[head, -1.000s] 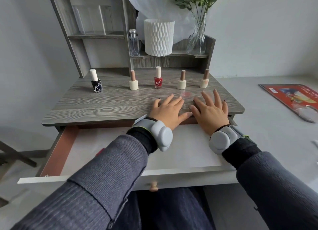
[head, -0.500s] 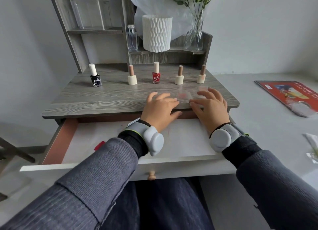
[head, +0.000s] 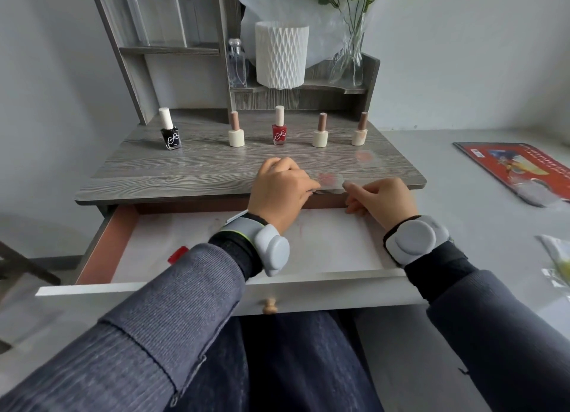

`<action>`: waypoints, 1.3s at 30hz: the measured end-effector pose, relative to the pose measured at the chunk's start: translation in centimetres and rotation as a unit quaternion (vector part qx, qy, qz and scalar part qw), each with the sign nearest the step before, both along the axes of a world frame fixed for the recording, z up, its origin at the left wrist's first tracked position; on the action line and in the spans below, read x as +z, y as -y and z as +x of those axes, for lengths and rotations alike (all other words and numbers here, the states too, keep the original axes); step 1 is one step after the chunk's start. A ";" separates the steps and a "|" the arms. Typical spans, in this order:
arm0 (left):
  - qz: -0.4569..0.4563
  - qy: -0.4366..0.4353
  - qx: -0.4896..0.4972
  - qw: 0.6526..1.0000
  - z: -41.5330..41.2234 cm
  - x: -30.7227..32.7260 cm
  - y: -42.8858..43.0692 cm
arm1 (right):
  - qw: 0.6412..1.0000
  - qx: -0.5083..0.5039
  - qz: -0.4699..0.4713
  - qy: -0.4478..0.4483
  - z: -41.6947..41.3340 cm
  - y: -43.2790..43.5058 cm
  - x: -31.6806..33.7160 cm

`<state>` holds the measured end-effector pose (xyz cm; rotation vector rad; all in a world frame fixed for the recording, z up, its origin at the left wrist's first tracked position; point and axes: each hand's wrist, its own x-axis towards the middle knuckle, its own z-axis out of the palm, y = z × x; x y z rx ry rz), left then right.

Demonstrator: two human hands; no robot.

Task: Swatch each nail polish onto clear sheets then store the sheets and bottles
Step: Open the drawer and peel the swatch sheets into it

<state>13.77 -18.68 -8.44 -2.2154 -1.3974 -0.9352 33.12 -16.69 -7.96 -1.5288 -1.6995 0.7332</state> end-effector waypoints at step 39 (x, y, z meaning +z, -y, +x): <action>-0.556 0.284 0.065 0.779 -0.9 -3.1 -0.3 | 0.951 0.104 -0.284 -0.064 -1.1 -2.3 -2.4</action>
